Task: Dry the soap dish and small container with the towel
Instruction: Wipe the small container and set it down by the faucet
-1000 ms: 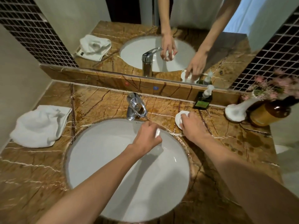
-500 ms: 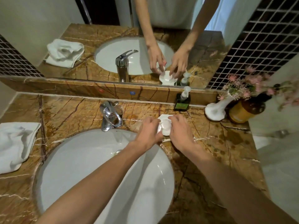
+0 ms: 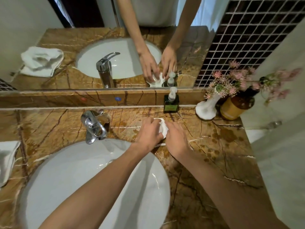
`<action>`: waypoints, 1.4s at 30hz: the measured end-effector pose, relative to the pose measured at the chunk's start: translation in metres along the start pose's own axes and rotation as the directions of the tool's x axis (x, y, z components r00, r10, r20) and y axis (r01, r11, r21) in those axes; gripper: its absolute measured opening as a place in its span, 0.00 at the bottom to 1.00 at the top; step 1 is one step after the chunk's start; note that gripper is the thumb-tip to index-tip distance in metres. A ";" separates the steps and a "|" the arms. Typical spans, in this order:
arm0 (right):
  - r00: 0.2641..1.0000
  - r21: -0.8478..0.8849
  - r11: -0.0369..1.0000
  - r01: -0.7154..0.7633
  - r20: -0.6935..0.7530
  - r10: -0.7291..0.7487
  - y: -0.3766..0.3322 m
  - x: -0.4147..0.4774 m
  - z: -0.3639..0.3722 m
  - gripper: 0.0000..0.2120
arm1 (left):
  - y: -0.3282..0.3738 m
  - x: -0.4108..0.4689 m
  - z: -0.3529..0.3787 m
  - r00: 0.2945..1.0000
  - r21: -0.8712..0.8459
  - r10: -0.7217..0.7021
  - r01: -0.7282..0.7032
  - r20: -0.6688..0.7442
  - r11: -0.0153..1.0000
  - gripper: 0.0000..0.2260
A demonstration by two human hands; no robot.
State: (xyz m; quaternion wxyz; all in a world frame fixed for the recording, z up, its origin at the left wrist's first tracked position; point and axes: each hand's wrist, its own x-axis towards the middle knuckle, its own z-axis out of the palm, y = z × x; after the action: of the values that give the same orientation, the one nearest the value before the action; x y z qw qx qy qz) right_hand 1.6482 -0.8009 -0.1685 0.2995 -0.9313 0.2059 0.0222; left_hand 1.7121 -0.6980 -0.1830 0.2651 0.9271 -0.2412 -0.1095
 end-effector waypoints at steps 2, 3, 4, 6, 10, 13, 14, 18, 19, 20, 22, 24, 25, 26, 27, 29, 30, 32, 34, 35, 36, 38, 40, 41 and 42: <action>1.000 0.022 1.000 -0.001 -0.019 0.001 -0.003 0.001 0.000 0.24 | -0.002 -0.004 -0.001 0.999 -0.039 -0.029 0.028 -0.016 0.999 0.24; 1.000 0.045 0.999 -0.004 -0.023 0.005 -0.004 0.002 -0.001 0.23 | -0.003 -0.006 -0.001 0.998 -0.070 -0.053 0.050 -0.034 0.996 0.25; 1.000 0.072 0.997 -0.017 -0.018 0.018 -0.006 0.002 -0.001 0.22 | -0.004 -0.008 -0.001 0.995 -0.105 -0.084 0.077 -0.059 0.991 0.25; 0.998 0.115 0.992 -0.058 0.004 0.057 -0.009 0.003 0.000 0.20 | -0.002 -0.011 -0.003 0.981 -0.172 -0.160 0.140 -0.106 0.975 0.23; 0.990 0.183 0.973 -0.144 0.021 0.143 -0.012 0.004 0.003 0.18 | 0.004 -0.008 -0.008 0.964 -0.245 -0.244 0.214 -0.101 0.946 0.20; 0.983 0.208 0.961 -0.182 0.043 0.177 -0.011 0.006 0.003 0.18 | 0.006 -0.006 -0.010 0.956 -0.276 -0.287 0.261 -0.058 0.925 0.19; 0.983 0.203 0.962 -0.183 0.048 0.177 -0.011 0.006 0.003 0.18 | 0.006 -0.005 -0.009 0.956 -0.275 -0.289 0.265 -0.049 0.924 0.18; 0.985 0.180 0.968 -0.173 0.043 0.168 -0.008 0.007 0.002 0.19 | 0.008 -0.003 -0.006 0.958 -0.280 -0.286 0.265 -0.037 0.923 0.17; 0.987 0.165 0.973 -0.163 0.038 0.159 -0.007 0.007 0.002 0.19 | 0.008 -0.003 -0.006 0.957 -0.281 -0.287 0.265 -0.041 0.922 0.16; 0.988 0.150 0.977 -0.153 0.033 0.150 -0.006 0.007 0.003 0.19 | 0.008 -0.003 -0.006 0.958 -0.275 -0.284 0.261 -0.045 0.925 0.16; 0.990 0.140 0.980 -0.141 0.026 0.139 -0.006 0.006 0.004 0.19 | 0.008 -0.003 -0.006 0.962 -0.258 -0.267 0.245 -0.055 0.935 0.16; 0.992 0.154 0.980 -0.129 0.025 0.127 -0.007 0.007 0.006 0.19 | 0.009 -0.005 -0.007 0.964 -0.244 -0.254 0.230 -0.072 0.942 0.16; 0.992 0.160 0.979 -0.125 0.026 0.122 -0.008 0.007 0.006 0.19 | 0.009 -0.006 -0.007 0.965 -0.235 -0.248 0.224 -0.079 0.946 0.16; 0.993 0.162 0.980 -0.120 0.028 0.117 -0.009 0.007 0.007 0.19 | 0.009 -0.006 -0.008 0.966 -0.226 -0.244 0.220 -0.083 0.949 0.16; 0.993 0.159 0.980 -0.115 0.030 0.112 -0.009 0.007 0.008 0.19 | 0.009 -0.007 -0.008 0.967 -0.220 -0.239 0.216 -0.083 0.951 0.17; 0.994 0.151 0.982 -0.110 0.030 0.107 -0.009 0.007 0.008 0.19 | 0.009 -0.008 -0.008 0.969 -0.215 -0.233 0.211 -0.080 0.953 0.17; 0.994 0.150 0.983 -0.107 0.027 0.104 -0.009 0.007 0.009 0.19 | 0.009 -0.008 -0.009 0.970 -0.214 -0.230 0.209 -0.078 0.954 0.17; 0.995 0.155 0.983 -0.102 0.026 0.099 -0.008 0.007 0.010 0.19 | 0.010 -0.008 -0.010 0.971 -0.213 -0.229 0.209 -0.072 0.955 0.18; 0.995 0.151 0.983 -0.099 0.038 0.094 -0.006 0.006 0.011 0.20 | 0.010 -0.008 -0.010 0.971 -0.208 -0.229 0.212 -0.064 0.955 0.19; 0.995 0.148 0.984 -0.097 0.042 0.091 -0.005 0.006 0.011 0.20 | 0.010 -0.008 -0.010 0.971 -0.206 -0.230 0.214 -0.059 0.955 0.19; 0.995 0.146 0.985 -0.093 0.040 0.088 -0.004 0.006 0.011 0.20 | 0.011 -0.008 -0.010 0.972 -0.203 -0.230 0.215 -0.055 0.955 0.19; 0.996 0.145 0.986 -0.086 0.026 0.083 -0.003 0.006 0.012 0.20 | 0.011 -0.009 -0.010 0.972 -0.196 -0.229 0.214 -0.058 0.957 0.19; 0.997 0.144 0.986 -0.079 0.011 0.078 -0.004 0.006 0.012 0.20 | 0.012 -0.010 -0.010 0.971 -0.188 -0.227 0.210 -0.072 0.959 0.19; 0.997 0.144 0.987 -0.076 0.004 0.077 -0.004 0.006 0.013 0.20 | 0.012 -0.011 -0.010 0.971 -0.188 -0.224 0.207 -0.077 0.960 0.19; 0.997 0.145 0.987 -0.074 0.000 0.074 -0.003 0.005 0.013 0.20 | 0.012 -0.011 -0.009 0.972 -0.189 -0.223 0.205 -0.079 0.960 0.19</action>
State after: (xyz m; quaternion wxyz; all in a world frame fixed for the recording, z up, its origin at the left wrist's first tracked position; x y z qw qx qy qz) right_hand 1.6555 -0.7930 -0.1785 0.3648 -0.8989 0.2422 0.0159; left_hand 1.7008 -0.6969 -0.1684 0.3461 0.9243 -0.1152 -0.1125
